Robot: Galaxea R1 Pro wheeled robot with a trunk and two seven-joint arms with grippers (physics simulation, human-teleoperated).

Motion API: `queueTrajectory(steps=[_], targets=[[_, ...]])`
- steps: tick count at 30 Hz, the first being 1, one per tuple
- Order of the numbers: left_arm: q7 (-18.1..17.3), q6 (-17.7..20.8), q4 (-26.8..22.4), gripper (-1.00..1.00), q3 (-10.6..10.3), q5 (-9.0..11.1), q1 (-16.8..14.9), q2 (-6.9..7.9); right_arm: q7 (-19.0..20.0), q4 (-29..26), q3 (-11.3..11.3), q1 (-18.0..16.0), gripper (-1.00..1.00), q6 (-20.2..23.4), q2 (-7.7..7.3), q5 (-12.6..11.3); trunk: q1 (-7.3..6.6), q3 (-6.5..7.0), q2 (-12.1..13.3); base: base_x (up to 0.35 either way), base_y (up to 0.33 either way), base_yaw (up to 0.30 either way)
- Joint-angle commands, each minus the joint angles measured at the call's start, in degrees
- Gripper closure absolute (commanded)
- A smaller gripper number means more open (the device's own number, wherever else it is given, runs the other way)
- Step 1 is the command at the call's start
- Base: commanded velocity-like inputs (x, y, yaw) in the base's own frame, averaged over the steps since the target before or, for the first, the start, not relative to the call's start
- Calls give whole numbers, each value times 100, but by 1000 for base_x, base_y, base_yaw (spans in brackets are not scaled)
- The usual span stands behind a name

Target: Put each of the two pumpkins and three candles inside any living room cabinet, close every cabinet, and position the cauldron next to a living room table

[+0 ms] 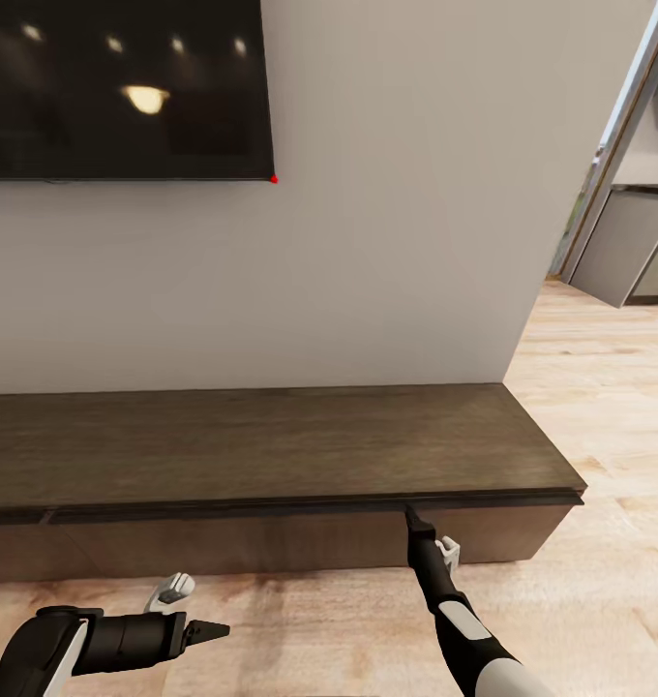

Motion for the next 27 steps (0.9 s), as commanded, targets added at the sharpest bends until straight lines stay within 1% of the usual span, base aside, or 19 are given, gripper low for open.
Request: queueTrajectory(steps=[1, 24, 27], targets=[[0, 0, 1, -100, 0, -1, 0, 0, 129, -32, 35, -5, 100, 8, 2, -18, -1, 1, -1, 0, 0, 0], [0, 0, 5, -100, -3, -1, 0, 0, 129, -32, 37, -5, 100, 8, 2, -17, -1, 1, -1, 0, 0, 0], [0, -8, 7, -100, -13, -1, 0, 0, 129, -32, 44, -5, 100, 8, 9, -14, -1, 1, -1, -139, 0, 0]])
